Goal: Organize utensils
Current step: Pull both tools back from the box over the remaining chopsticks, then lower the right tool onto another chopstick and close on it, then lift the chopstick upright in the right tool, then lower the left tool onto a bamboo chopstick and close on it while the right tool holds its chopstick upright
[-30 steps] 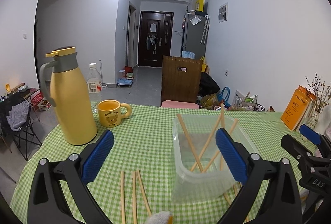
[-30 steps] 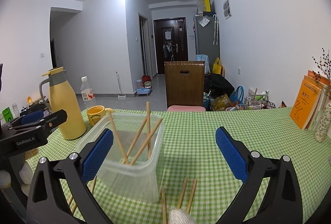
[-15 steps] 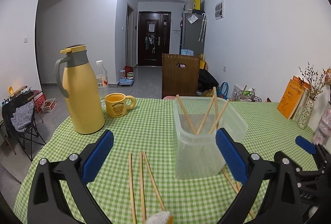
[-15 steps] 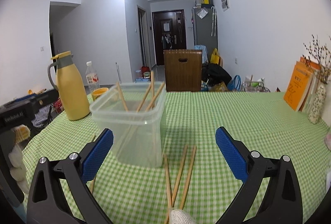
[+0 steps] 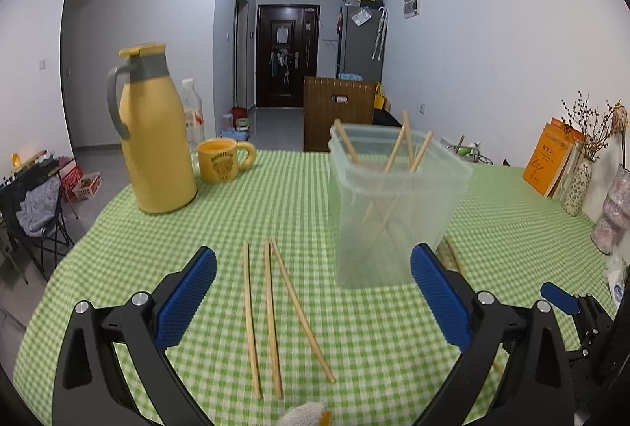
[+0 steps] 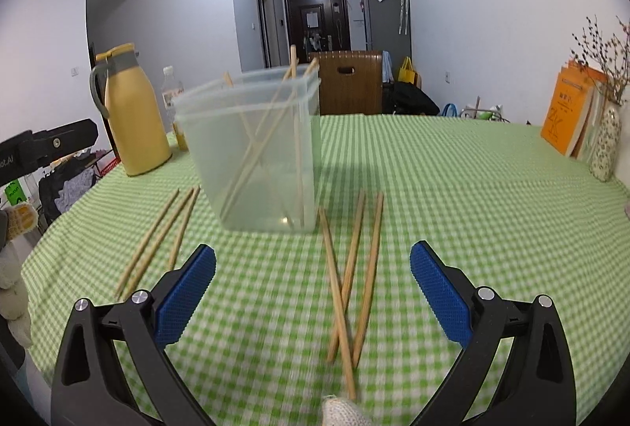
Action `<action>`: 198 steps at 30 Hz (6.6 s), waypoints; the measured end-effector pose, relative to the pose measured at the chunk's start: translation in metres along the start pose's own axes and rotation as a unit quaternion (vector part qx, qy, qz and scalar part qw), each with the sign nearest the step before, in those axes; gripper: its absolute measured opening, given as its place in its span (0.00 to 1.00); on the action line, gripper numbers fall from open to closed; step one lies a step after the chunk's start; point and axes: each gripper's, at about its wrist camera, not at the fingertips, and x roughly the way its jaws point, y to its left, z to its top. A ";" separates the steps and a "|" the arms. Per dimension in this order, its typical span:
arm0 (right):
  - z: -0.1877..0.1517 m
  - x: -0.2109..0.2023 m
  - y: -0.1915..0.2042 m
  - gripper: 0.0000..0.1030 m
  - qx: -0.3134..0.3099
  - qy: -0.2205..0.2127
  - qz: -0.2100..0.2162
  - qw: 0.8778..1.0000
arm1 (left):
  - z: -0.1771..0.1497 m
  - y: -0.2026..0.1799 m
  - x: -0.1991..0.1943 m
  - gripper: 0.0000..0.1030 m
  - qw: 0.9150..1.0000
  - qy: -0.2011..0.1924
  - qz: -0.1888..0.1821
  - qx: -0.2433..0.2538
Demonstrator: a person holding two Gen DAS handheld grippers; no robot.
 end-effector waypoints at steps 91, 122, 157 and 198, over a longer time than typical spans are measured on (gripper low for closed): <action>0.030 0.152 -0.063 0.11 0.028 0.308 0.008 0.951 | -0.082 0.039 0.020 0.93 0.998 -0.048 0.044 -0.015; 0.032 0.174 -0.042 0.07 0.017 0.333 -0.061 0.941 | -0.083 0.044 0.017 0.93 0.998 -0.054 0.035 -0.026; -0.007 -0.009 -0.017 0.07 -0.041 -0.183 -0.060 0.980 | -0.083 0.046 0.022 0.93 0.998 -0.045 0.042 -0.029; -0.009 -0.017 -0.021 0.07 -0.024 -0.194 -0.043 0.980 | -0.021 0.100 0.068 0.87 0.985 0.159 0.065 -0.030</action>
